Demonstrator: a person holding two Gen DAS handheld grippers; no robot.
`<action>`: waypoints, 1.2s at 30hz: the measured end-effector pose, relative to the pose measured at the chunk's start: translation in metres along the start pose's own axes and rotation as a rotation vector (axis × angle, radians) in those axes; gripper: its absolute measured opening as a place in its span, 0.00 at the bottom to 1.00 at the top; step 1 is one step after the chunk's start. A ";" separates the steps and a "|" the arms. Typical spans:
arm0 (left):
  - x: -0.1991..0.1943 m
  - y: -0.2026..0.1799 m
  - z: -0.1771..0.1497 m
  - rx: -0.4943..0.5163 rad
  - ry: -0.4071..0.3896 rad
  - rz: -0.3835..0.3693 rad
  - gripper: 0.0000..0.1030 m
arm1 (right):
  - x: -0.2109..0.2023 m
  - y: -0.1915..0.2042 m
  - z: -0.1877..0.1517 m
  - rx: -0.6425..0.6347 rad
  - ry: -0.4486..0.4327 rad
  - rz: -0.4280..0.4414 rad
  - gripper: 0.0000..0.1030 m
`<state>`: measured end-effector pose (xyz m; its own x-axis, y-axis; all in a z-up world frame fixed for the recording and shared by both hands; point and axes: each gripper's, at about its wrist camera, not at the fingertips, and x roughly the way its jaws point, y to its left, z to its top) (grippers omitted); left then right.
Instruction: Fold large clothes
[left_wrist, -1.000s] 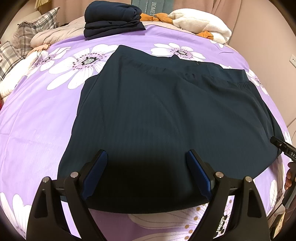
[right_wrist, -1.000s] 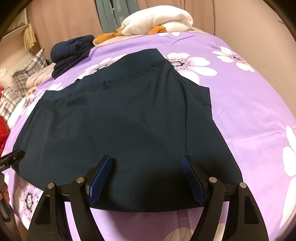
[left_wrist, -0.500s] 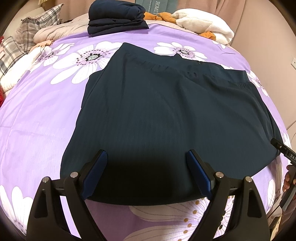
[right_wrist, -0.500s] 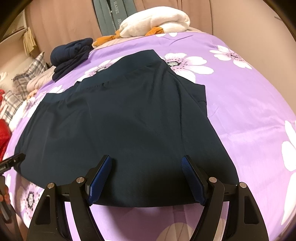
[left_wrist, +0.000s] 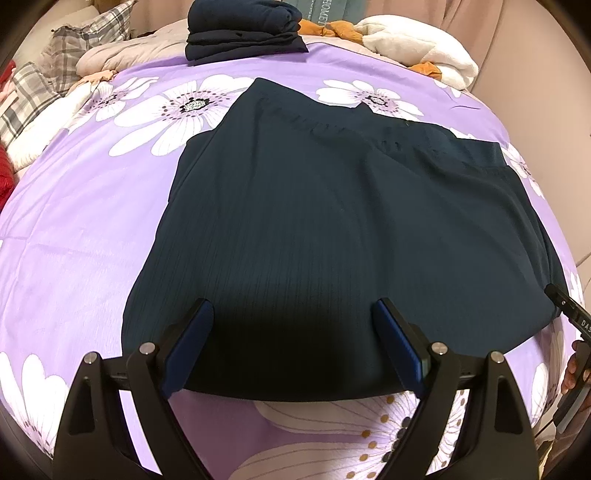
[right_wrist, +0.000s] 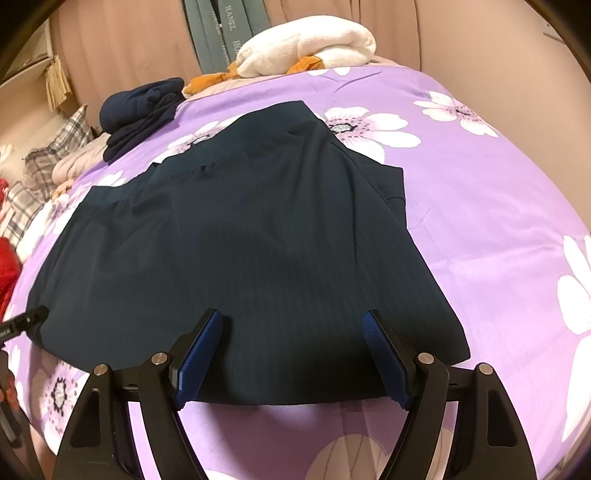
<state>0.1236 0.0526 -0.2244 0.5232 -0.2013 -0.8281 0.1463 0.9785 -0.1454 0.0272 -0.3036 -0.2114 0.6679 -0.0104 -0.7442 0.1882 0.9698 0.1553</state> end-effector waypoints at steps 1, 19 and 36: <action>0.000 0.000 0.000 0.000 0.002 0.001 0.86 | 0.000 -0.001 0.000 0.001 0.001 0.005 0.76; 0.000 0.004 -0.001 -0.039 0.029 -0.010 0.87 | -0.001 -0.001 -0.001 0.008 0.004 0.016 0.76; -0.005 0.011 -0.007 -0.020 0.033 -0.041 0.87 | -0.005 -0.012 0.002 0.012 0.021 -0.030 0.76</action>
<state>0.1166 0.0649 -0.2264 0.4895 -0.2398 -0.8384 0.1502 0.9703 -0.1899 0.0226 -0.3151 -0.2082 0.6468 -0.0346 -0.7619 0.2168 0.9661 0.1401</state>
